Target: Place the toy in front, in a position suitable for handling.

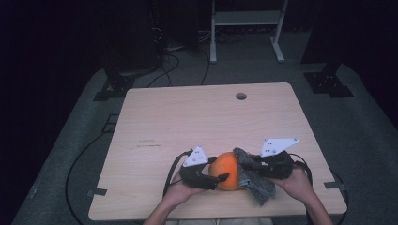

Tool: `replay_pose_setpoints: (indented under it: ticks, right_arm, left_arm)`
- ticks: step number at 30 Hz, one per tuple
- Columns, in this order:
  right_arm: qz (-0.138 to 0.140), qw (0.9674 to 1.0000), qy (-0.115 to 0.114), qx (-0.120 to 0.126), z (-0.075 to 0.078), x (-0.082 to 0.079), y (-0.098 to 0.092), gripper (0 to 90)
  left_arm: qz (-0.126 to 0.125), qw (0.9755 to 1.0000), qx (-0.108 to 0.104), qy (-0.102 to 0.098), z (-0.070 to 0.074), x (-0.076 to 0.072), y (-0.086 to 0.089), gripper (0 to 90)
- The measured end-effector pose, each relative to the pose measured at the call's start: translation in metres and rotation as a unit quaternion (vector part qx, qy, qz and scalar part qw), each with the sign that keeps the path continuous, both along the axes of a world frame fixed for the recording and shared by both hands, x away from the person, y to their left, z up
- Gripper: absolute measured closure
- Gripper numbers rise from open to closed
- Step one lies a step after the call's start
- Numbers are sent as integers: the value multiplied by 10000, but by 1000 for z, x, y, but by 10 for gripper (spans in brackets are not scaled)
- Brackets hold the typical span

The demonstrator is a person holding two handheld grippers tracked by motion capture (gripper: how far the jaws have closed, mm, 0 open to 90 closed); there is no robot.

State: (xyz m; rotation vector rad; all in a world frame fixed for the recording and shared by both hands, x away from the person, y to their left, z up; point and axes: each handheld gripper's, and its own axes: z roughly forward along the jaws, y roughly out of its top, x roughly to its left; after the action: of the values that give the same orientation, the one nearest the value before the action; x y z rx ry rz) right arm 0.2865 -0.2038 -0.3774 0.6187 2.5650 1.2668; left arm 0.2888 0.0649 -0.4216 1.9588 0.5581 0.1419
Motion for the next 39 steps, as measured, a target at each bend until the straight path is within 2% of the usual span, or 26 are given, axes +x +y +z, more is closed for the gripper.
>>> replay_pose_setpoints:
  ticks: [2, 3, 4, 5, 8, 10, 11, 13, 14, 16, 17, 18, 19, 20, 24, 26, 27, 28, 29, 30, 32, 33, 36, 38, 39]
  right_arm:
    - [119, 9999, -61, 18, 2, -4, 7, 762]
    - [222, 9997, -95, 31, 4, -6, 10, 762]
    - [315, 9994, -150, 33, 6, -9, 15, 761]
    - [332, 9992, -207, -61, 8, -10, 19, 762]
    - [296, 9994, -183, -68, 7, -8, 17, 762]
    - [72, 9999, -79, -103, 2, -2, 5, 764]
    - [65, 9999, -46, -80, 1, -1, 3, 764]
    - [90, 9999, 8, -44, 1, -1, 3, 764]
    - [195, 9998, -23, -19, 4, -5, 7, 763]
    - [519, 9985, -24, 193, 8, -11, 14, 762]
    - [637, 9978, -43, 202, 9, -13, 19, 762]
    - [667, 9977, -90, 84, 9, -13, 24, 763]
    - [683, 9976, -97, 29, 8, -13, 25, 764]
    - [677, 9977, -50, 82, 8, -12, 23, 764]
    - [302, 9995, 35, 87, 6, -2, 4, 765]
    - [229, 9997, 80, 97, 4, -1, 2, 765]
    - [236, 9997, 62, 102, 4, -2, 3, 765]
    - [311, 9994, 51, 117, 5, -4, 7, 764]
    - [463, 9988, 51, 174, 6, -7, 13, 764]
    - [642, 9977, 8, 208, 5, -11, 20, 763]
    - [741, 9972, -59, 97, 4, -14, 28, 765]
    - [724, 9973, -33, 92, 4, -12, 27, 766]
    - [432, 9989, 41, 157, 4, -3, 11, 767]
    - [254, 9996, 61, 125, 2, 0, 2, 767]
    - [245, 9995, 90, 153, 1, 1, 1, 766]
  left_arm:
    - [12, 9999, 49, -109, 0, -2, -4, 252]
    - [-44, 9997, 98, -229, 0, -4, -5, 273]
    - [-85, 9987, 244, -441, 0, -7, -5, 306]
    - [-90, 9981, 304, -523, 0, -8, -5, 336]
    - [-133, 9982, 296, -500, -1, -7, 0, 363]
    - [-127, 9986, 238, -452, -2, -7, 0, 348]
    - [-119, 9988, 188, -428, -3, -8, -2, 336]
    - [-152, 9982, 236, -539, -2, -11, -8, 322]
    - [-184, 9975, 290, -620, -2, -13, -10, 326]
    - [-339, 9944, 444, -902, -1, -19, -14, 340]
    - [-377, 9923, 545, -1044, -1, -22, -15, 346]
    - [-399, 9906, 639, -1144, -1, -24, -16, 354]
    - [-424, 9897, 668, -1195, -2, -25, -15, 365]
    - [-438, 9896, 674, -1196, -2, -24, -13, 373]
    - [-395, 9934, 490, -955, -3, -19, -10, 343]
    - [-305, 9974, 276, -598, 0, -15, -12, 250]
    - [-222, 9984, 231, -466, 1, -13, -14, 199]
    - [-141, 9987, 222, -434, 2, -13, -15, 193]
    - [-85, 9985, 279, -458, 1, -13, -16, 198]
    - [-136, 9981, 313, -520, 0, -14, -16, 223]
    - [-195, 9961, 437, -742, -1, -17, -13, 289]
    - [-217, 9958, 450, -767, -1, -17, -12, 321]
    - [-258, 9958, 446, -751, -1, -16, -9, 343]
    - [-326, 9963, 390, -691, -1, -16, -9, 324]
    - [-335, 9972, 340, -582, 0, -15, -10, 288]
